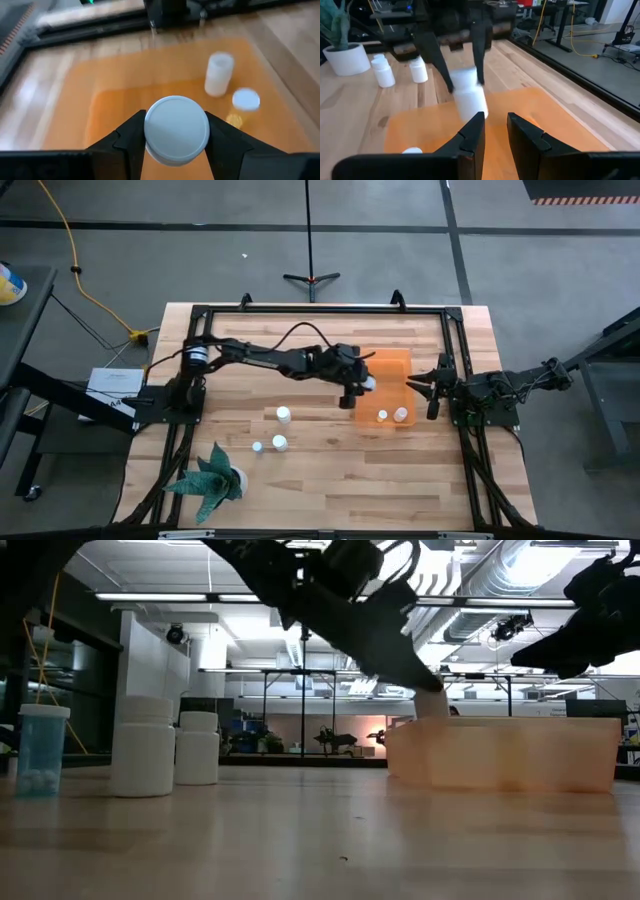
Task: Pick and place pill bottles into a basket
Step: Put the top white medicine bottle into the orange container
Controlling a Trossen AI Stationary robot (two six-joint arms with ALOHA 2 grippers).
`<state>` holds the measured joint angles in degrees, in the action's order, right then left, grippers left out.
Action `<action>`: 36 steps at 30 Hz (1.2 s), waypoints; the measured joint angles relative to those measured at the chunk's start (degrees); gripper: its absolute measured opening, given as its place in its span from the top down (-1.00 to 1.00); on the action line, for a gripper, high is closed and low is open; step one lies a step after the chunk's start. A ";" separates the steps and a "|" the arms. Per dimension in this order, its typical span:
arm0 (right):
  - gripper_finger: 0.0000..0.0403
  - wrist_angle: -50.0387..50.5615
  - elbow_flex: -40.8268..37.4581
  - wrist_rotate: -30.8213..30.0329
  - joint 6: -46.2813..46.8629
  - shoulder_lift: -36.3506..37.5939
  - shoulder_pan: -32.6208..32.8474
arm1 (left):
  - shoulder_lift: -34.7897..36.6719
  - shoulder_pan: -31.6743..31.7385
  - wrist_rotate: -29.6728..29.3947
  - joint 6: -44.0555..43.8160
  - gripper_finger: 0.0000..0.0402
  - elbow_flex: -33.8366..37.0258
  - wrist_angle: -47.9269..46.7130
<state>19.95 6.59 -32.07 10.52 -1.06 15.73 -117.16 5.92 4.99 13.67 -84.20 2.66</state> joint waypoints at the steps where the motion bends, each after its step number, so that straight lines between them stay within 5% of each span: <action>1: 0.63 -0.13 0.04 -0.02 0.00 -0.05 0.00 | -0.44 0.23 0.57 -0.02 -0.01 -0.04 -0.25; 15: 0.63 -0.07 0.04 -0.38 0.00 -0.14 0.00 | -5.07 0.57 2.05 -1.51 -0.03 -0.33 -0.26; 29: 0.63 -0.07 0.04 -0.38 0.00 -0.14 0.00 | -5.03 0.47 1.13 -0.57 -0.40 -0.33 0.24; 36: 0.63 -0.07 0.04 -0.43 1.23 -0.14 0.00 | 1.45 0.36 -3.02 2.91 -0.46 -0.33 -7.27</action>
<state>19.88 6.63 -32.50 11.75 -1.19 15.73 -115.71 6.28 1.96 16.58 -84.53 -4.61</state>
